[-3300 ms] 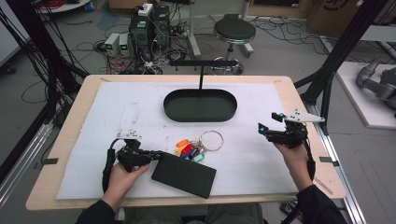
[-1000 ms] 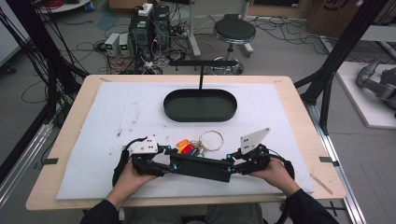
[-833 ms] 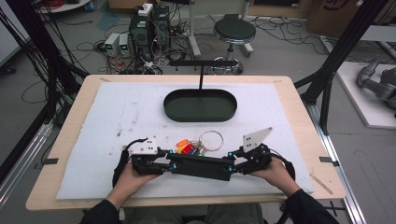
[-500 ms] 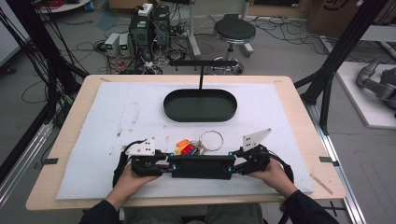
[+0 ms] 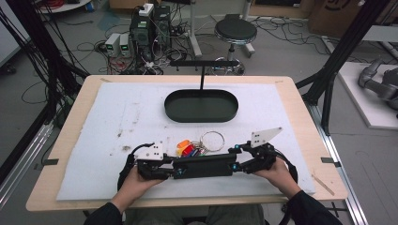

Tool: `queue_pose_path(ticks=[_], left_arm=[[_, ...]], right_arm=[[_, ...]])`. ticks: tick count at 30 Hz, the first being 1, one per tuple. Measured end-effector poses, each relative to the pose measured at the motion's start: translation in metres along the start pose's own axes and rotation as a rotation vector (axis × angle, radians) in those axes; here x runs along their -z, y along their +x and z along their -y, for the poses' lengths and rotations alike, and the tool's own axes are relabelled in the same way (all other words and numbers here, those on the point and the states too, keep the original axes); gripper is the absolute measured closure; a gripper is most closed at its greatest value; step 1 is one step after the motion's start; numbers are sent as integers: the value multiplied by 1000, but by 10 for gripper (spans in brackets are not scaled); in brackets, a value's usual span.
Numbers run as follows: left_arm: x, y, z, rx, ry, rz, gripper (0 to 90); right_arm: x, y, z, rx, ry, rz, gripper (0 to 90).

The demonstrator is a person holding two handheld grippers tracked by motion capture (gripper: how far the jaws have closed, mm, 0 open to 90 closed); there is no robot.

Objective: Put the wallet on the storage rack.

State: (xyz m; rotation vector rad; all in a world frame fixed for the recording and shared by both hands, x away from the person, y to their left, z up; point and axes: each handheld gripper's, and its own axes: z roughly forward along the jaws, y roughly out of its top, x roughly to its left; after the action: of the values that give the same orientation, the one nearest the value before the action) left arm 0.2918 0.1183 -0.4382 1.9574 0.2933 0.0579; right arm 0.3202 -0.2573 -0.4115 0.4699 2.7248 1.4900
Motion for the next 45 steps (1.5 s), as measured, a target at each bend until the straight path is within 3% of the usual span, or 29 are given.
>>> queue_pose_path(ticks=[5,6,7,9,16,19,23,33,45], left_arm=[[9,-2,-7,-5,-48,-24,745],[11,-2,-10,-8,-63,-25,745],[17,-3,-14,-11,-90,-37,745],[22,-4,-19,-14,-119,-51,744],[35,2,-33,-12,-150,-116,744],[39,7,-38,-10,-161,-135,744],[41,14,-46,-10,-151,-168,744],[31,33,-66,-34,-123,-227,745],[26,60,-83,-52,-124,-289,745]], right_arm=[[24,-5,5,-13,-139,110,392],[24,-5,5,-13,-139,110,392],[36,-7,7,-37,-211,166,373],[44,-9,10,-64,-251,226,366],[70,-17,21,-178,-344,457,344],[77,-20,26,-208,-353,518,341],[83,-24,31,-235,-352,568,338],[89,-27,34,-256,-357,632,330],[92,-29,37,-268,-358,665,326]])
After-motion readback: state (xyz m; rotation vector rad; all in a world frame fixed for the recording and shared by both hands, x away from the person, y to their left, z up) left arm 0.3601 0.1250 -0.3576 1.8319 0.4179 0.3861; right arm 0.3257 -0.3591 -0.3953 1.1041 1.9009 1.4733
